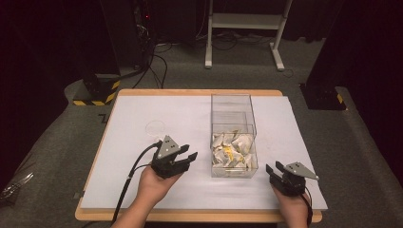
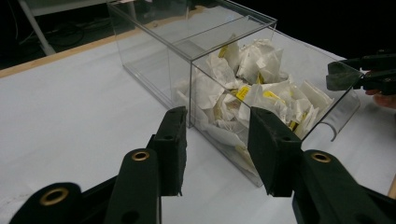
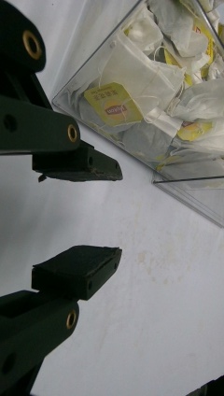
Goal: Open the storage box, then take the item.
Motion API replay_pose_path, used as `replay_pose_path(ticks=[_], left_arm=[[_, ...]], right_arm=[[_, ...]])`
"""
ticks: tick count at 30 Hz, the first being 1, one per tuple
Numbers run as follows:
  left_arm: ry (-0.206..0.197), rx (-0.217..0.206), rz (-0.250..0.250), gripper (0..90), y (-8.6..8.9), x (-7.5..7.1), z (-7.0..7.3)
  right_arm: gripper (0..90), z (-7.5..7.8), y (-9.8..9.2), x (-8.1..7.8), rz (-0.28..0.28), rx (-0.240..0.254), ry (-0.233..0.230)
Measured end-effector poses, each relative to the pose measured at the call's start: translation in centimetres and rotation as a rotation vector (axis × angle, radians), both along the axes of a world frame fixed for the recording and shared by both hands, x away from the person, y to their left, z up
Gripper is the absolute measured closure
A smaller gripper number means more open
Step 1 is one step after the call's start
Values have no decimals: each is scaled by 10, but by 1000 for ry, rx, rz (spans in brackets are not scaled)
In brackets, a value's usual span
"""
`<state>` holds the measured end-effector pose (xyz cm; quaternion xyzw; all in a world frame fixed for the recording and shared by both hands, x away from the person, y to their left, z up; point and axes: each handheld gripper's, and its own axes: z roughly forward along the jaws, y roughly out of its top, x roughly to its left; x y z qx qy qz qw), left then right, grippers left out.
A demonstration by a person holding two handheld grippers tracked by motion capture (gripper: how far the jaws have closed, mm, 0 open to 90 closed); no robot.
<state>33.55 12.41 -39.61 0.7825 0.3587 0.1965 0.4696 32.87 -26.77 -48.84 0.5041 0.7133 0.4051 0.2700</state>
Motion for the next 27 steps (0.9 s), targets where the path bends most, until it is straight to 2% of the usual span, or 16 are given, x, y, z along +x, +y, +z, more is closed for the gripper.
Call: replay_pose_path(ticks=[13, 18, 27], left_arm=[[-4, 11, -27, 600, -21, 5, 7], [-3, 0, -32, 585, -28, 8, 8], [4, 31, -80, 600, -51, 14, 8]], right_arm=[[562, -1, -2, -1, 0, 3, 1], [562, -1, -2, -1, 2, 1, 1], [562, 0, -3, -2, 0, 5, 1]])
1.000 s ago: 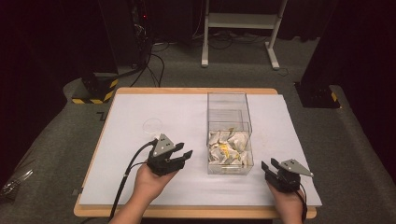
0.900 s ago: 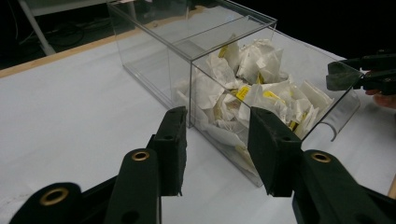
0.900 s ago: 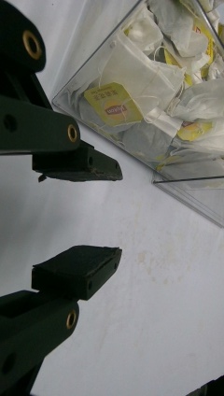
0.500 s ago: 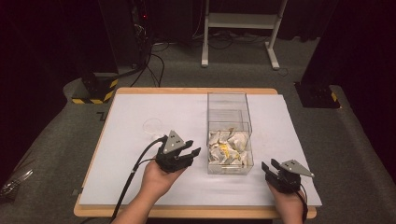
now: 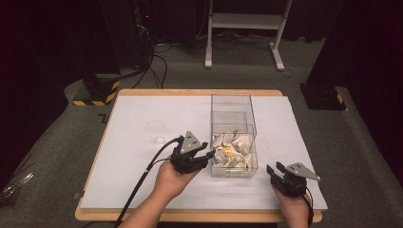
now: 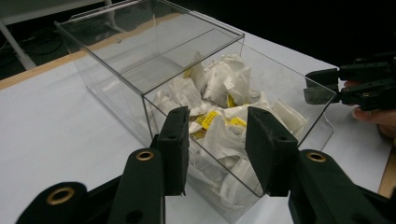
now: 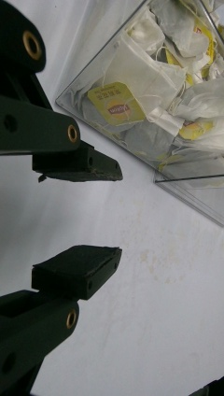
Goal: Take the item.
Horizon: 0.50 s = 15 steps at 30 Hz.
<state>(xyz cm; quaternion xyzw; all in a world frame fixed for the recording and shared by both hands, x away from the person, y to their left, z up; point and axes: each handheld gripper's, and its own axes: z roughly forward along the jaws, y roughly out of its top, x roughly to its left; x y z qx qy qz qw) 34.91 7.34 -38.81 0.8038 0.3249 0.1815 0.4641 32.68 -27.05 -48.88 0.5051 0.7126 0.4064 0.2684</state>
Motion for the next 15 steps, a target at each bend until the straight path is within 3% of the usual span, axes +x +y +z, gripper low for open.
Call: replay_pose_path(ticks=[15], left_arm=[[64, 43, -52, 637, -25, 21, -16]], right_arm=[[559, 1, -3, 0, -14, 25, 8]])
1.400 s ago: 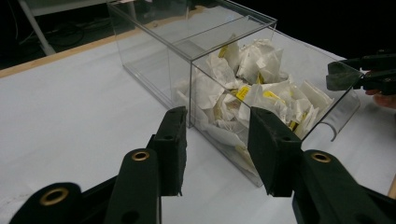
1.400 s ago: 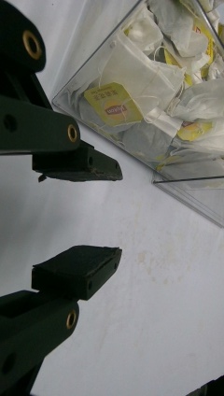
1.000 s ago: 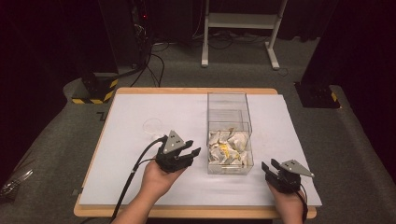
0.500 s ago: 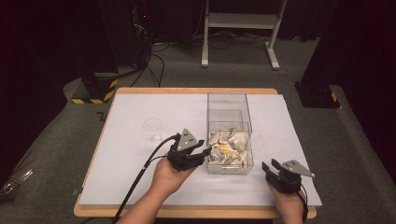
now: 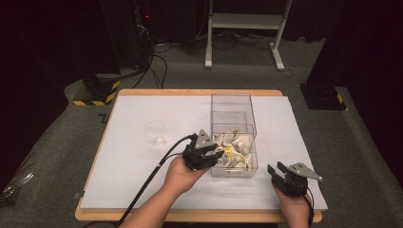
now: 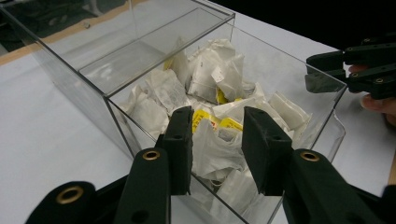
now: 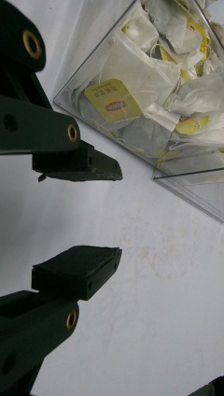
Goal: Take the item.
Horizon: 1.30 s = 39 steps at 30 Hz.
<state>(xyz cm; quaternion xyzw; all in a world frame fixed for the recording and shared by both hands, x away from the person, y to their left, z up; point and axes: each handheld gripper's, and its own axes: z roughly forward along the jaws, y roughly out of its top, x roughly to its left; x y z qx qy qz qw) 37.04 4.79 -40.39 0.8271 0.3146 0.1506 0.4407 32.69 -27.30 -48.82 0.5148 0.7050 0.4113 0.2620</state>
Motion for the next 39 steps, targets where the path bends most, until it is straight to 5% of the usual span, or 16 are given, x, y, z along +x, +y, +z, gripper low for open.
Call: replay_pose_path(ticks=[11, 24, 39], left_arm=[[42, 6, 13, 656, -13, 10, -9], [49, 71, 17, 644, -25, 15, -19], [79, 70, 42, 770, -23, 17, -26]], right_arm=[[559, 0, 3, -3, 19, -9, -4], [559, -1, 0, -4, 19, -7, 2], [545, 0, -1, -5, 28, 14, 15]])
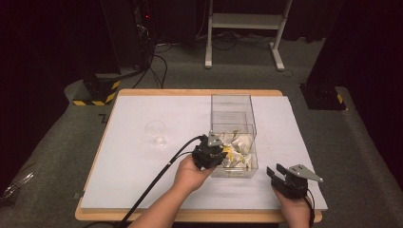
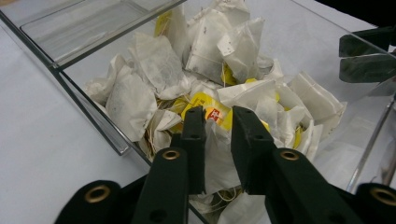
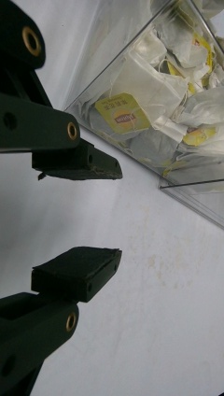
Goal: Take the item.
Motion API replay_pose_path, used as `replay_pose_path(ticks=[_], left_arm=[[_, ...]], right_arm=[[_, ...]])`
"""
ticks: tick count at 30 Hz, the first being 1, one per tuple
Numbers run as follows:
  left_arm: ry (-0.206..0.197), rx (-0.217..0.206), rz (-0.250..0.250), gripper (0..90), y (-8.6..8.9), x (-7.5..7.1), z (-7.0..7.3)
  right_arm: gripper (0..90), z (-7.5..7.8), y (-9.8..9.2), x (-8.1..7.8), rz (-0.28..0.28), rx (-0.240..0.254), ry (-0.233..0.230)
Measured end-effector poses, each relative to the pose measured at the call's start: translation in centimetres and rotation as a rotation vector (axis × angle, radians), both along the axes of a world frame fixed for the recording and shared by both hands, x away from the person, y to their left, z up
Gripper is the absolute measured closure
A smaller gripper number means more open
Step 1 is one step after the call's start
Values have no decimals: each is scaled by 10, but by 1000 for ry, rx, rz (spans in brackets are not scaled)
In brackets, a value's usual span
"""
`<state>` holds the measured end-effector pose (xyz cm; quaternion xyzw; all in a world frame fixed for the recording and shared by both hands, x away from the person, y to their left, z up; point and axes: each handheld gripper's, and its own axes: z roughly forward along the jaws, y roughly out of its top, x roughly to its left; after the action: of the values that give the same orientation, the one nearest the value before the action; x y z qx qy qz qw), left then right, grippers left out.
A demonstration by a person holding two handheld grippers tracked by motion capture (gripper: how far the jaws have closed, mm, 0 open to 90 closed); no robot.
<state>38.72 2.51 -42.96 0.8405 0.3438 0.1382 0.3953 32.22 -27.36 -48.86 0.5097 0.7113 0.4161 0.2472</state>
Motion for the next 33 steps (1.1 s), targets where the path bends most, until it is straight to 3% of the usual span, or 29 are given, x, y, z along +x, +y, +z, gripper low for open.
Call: replay_pose_path(ticks=[8, 19, 33], left_arm=[[-5, -24, -8, 887, 1, -3, 0], [-46, -117, -8, 898, 9, -9, 10], [-117, -173, -2, 898, 20, -12, 23]], right_arm=[[538, 0, 0, 0, -2, -12, -3], [523, -3, 1, 2, 2, -26, 11], [520, -3, 2, 2, 2, -32, 13]])
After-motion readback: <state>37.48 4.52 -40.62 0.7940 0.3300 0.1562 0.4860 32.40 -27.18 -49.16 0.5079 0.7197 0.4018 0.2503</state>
